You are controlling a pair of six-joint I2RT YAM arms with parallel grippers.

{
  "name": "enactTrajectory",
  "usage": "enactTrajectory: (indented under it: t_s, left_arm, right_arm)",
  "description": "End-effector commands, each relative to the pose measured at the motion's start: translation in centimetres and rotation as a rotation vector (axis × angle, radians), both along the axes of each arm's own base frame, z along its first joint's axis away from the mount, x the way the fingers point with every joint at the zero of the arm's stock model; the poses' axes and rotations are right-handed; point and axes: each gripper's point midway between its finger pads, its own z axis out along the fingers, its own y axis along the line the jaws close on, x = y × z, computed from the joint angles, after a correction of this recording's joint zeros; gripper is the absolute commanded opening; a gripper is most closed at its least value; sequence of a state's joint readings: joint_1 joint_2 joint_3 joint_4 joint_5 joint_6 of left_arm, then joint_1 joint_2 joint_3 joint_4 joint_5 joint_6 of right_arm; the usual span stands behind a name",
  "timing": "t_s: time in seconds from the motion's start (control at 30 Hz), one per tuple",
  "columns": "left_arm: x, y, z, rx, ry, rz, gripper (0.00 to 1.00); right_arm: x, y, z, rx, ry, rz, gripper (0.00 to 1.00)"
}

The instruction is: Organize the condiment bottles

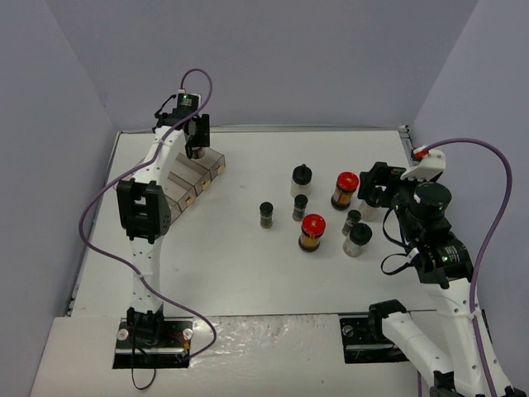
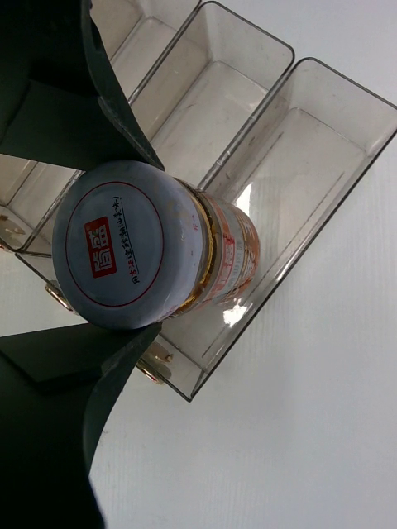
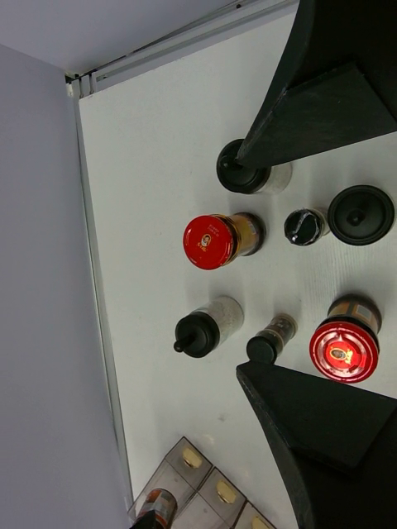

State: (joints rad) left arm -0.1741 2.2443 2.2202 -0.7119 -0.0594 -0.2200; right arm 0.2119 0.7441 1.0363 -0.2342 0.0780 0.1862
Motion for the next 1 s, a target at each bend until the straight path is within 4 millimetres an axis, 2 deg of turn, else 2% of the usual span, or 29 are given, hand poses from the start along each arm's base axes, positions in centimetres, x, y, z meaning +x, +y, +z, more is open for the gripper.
enactTrajectory:
  t_s: [0.0,0.27,0.5,0.63,0.73,0.83,0.97]
  left_arm:
    - [3.6,0.2,10.4,-0.019,-0.309,-0.015,0.00]
    - [4.6,0.3,6.8,-0.003,-0.249,-0.031,0.00]
    - [4.7,0.2,4.1,-0.008,-0.188,-0.045,0.00]
    - [4.8,0.1,2.6,-0.009,-0.164,-0.050,0.05]
    - [5.1,0.0,1.6,-0.008,-0.148,-0.051,0.22]
    - [5.1,0.0,0.7,-0.006,-0.130,-0.053,0.46]
    - [5.1,0.1,0.5,-0.005,-0.120,-0.049,0.69]
  right_arm:
    - [0.1,0.0,2.4,0.016,-0.070,-0.007,1.00]
    - [0.1,-0.1,2.2,0.018,-0.065,-0.014,1.00]
    - [-0.1,-0.2,1.7,0.026,-0.057,-0.019,1.00]
    - [-0.1,0.0,1.5,0.031,-0.052,-0.014,1.00]
    - [-0.2,0.0,1.2,0.032,-0.046,-0.014,1.00]
    - [-0.2,0.0,1.2,0.035,-0.044,-0.009,1.00]
    - [-0.3,0.1,1.2,0.033,-0.044,-0.004,1.00]
